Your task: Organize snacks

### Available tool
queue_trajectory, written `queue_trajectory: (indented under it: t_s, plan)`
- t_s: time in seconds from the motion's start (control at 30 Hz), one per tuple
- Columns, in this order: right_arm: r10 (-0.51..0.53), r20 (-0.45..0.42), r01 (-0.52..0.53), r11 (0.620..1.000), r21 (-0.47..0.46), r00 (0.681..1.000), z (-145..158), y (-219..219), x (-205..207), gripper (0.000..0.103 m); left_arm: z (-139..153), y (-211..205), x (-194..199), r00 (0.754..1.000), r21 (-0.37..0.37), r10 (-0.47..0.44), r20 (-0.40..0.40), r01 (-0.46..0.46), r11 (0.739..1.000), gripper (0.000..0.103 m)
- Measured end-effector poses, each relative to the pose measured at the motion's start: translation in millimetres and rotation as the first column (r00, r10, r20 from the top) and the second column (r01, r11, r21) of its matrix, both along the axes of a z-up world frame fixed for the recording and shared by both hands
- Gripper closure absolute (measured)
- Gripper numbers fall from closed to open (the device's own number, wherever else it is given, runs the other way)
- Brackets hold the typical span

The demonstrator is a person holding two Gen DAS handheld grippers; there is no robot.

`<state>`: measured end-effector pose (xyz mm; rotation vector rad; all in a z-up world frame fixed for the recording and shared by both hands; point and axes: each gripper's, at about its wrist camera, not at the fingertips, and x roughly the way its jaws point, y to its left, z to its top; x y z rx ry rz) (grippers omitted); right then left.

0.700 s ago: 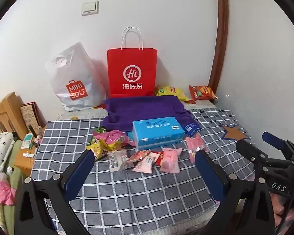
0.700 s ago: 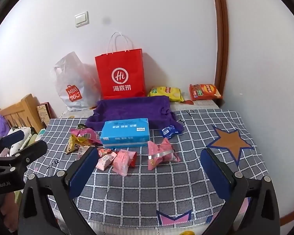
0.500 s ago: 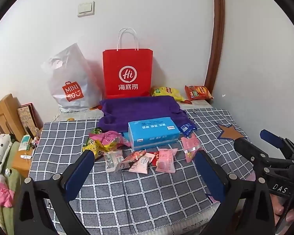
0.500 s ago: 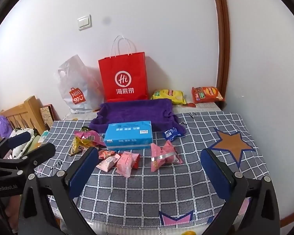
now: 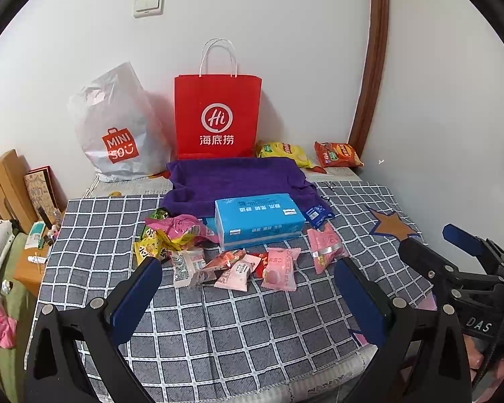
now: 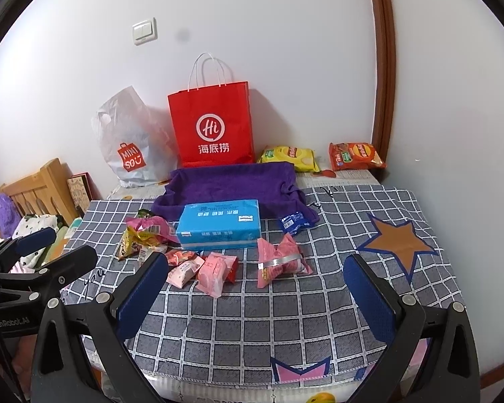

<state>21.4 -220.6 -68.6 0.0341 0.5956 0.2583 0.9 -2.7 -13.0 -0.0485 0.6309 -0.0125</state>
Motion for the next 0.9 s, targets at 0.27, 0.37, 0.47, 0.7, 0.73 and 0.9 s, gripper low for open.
queue_trajectory:
  t_s: [0.27,0.37,0.47,0.7,0.73,0.9]
  plan:
    - [0.016,-0.003,-0.016,1.0,-0.008,1.0,-4,5,-1,0.001,-1,4,2,1.0,-0.017,0.022,-0.017,-0.022,1.0,0.0]
    - [0.02,-0.004,-0.02,1.0,-0.013,1.0,-4,7,-1,0.001,-1,6,2,1.0,-0.027,0.025,-0.017,-0.026,0.999,0.0]
    - [0.03,-0.002,-0.031,0.999,-0.024,1.0,-5,8,-2,0.001,0,7,0,0.999,-0.038,0.028,-0.018,-0.029,0.999,0.0]
    - [0.012,-0.001,-0.012,0.999,-0.039,1.0,-4,11,-3,0.001,4,8,-4,0.999,-0.032,0.03,-0.027,-0.031,0.999,0.0]
    - [0.012,-0.001,-0.012,0.999,-0.045,1.0,-4,11,-3,0.001,5,8,-4,0.999,-0.031,0.032,-0.031,-0.033,0.999,0.0]
    - [0.009,0.002,-0.009,0.998,-0.059,1.0,-4,14,-4,0.001,7,8,-5,0.998,-0.024,0.036,-0.051,-0.037,0.999,0.0]
